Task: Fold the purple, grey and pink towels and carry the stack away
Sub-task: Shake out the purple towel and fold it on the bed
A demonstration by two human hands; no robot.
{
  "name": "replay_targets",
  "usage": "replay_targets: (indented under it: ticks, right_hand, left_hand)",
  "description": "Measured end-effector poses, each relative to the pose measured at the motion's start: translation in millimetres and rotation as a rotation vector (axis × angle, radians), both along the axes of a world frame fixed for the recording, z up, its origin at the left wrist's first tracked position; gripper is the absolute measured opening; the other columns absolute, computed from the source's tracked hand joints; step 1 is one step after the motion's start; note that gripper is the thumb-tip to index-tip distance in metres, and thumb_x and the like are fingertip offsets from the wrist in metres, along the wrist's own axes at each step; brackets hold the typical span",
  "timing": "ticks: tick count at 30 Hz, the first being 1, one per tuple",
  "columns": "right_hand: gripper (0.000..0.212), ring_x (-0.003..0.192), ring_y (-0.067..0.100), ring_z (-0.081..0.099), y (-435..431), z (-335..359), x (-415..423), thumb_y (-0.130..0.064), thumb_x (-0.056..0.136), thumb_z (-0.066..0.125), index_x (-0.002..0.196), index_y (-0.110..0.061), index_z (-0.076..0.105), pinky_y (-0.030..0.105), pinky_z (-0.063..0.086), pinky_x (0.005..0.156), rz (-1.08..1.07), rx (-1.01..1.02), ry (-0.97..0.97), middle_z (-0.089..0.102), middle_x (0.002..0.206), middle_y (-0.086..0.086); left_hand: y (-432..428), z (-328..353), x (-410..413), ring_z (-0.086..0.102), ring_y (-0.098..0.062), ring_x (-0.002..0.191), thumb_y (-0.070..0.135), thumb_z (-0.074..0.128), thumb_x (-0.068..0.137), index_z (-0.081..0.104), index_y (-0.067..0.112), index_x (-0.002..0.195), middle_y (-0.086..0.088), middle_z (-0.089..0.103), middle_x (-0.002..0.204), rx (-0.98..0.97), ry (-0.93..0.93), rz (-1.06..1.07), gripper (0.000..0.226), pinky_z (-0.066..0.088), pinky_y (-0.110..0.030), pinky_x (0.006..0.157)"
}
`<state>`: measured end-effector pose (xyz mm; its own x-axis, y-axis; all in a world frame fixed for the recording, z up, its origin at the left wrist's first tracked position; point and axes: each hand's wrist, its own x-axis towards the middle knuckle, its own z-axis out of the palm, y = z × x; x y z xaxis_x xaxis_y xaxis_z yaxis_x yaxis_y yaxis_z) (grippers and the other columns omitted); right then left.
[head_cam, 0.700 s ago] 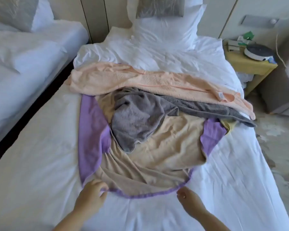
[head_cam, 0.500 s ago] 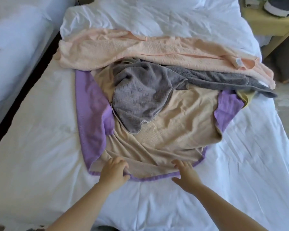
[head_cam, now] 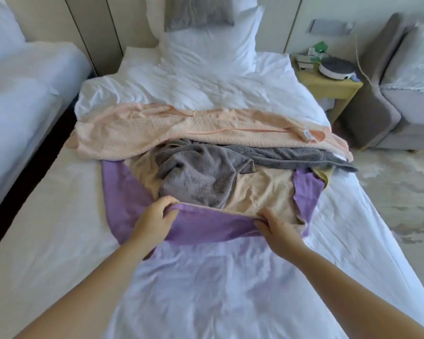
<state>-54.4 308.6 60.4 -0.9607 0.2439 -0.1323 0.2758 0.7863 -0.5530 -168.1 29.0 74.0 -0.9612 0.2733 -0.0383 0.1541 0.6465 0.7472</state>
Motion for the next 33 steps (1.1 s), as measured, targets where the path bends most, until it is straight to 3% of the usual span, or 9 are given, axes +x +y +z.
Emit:
replay_targets:
  ticks: [4,6,11,17,20,24,27,30,33]
  right_hand:
    - [0.024,0.073,0.019,0.053,7,114,-35,-0.03,0.083,0.069,0.094,-0.014,0.055,0.028,0.041,0.065,0.088,0.051,0.204,0.059,0.079,-0.003]
    - [0.02,0.072,0.017,0.048,11,170,-44,-0.023,0.083,0.07,0.091,-0.013,0.055,0.017,0.035,0.063,0.121,0.02,0.317,0.053,0.075,-0.005]
    - [0.019,0.064,-0.006,0.047,13,279,-48,-0.019,0.088,0.065,0.077,-0.028,0.052,0.007,0.035,0.062,0.12,-0.012,0.559,0.05,0.066,-0.013]
    - [0.012,0.062,0.002,0.045,15,330,-53,-0.026,0.089,0.062,0.078,-0.028,0.056,0.014,0.036,0.06,0.152,-0.014,0.68,0.055,0.068,-0.009]
    - [0.026,0.059,0.009,0.038,19,303,-54,-0.024,0.093,0.058,0.071,-0.012,0.05,0.02,0.032,0.057,0.126,-0.013,0.553,0.047,0.063,-0.003]
    - [0.025,0.062,0.009,0.045,23,300,-53,-0.02,0.094,0.055,0.071,-0.012,0.059,0.017,0.033,0.054,-0.006,-0.298,0.664,0.051,0.061,-0.008]
    - [0.02,0.058,0.0,0.05,16,317,-48,-0.021,0.091,0.058,0.074,-0.017,0.066,0.01,0.038,0.054,0.07,-0.483,0.632,0.058,0.061,-0.012]
    - [0.02,0.056,0.0,0.05,4,316,-43,-0.017,0.088,0.063,0.069,-0.021,0.067,0.008,0.037,0.055,0.214,-0.463,0.511,0.057,0.058,-0.013]
    - [0.018,0.06,0.005,0.049,-8,307,-45,-0.016,0.086,0.063,0.07,-0.021,0.069,0.015,0.037,0.06,0.244,-0.446,0.41,0.057,0.061,-0.009]
  left_hand:
    - [9,130,-45,0.059,0.005,0.08,0.003,0.062,0.086,0.062,0.032,0.076,0.018,0.065,0.08,0.251,0.201,-0.045,0.031,0.04,-0.007,0.077]
    - [9,188,-54,0.057,0.015,0.088,0.004,0.061,0.088,0.067,0.034,0.084,0.021,0.066,0.09,0.302,0.258,-0.089,0.031,0.036,0.0,0.081]
    - [6,304,-49,0.057,0.011,0.077,0.007,0.057,0.091,0.064,0.034,0.084,0.016,0.065,0.089,0.417,0.445,-0.101,0.028,0.037,0.001,0.07]
    - [7,381,-30,0.053,0.016,0.069,0.007,0.053,0.093,0.067,0.016,0.098,0.009,0.064,0.087,0.667,0.61,-0.008,0.017,0.037,0.001,0.067]
    - [10,385,-23,0.055,0.014,0.07,0.006,0.054,0.093,0.067,0.017,0.094,0.012,0.064,0.086,0.675,0.633,-0.031,0.017,0.036,0.001,0.067]
    - [-1,355,-35,0.054,0.005,0.067,0.012,0.057,0.092,0.066,0.029,0.084,0.009,0.066,0.082,0.479,0.631,-0.004,0.021,0.038,-0.003,0.064]
    - [-22,313,-56,0.061,-0.012,0.083,0.017,0.058,0.092,0.061,0.032,0.076,0.004,0.066,0.085,0.127,0.552,0.057,0.022,0.047,-0.025,0.078]
    - [-43,255,-66,0.059,-0.027,0.091,0.03,0.059,0.091,0.053,0.038,0.065,-0.001,0.06,0.086,-0.218,0.368,0.112,0.028,0.048,-0.038,0.078]
    - [-40,223,-65,0.063,-0.023,0.094,0.03,0.05,0.096,0.066,0.031,0.094,0.002,0.067,0.095,-0.06,0.17,0.188,0.016,0.049,-0.036,0.083]
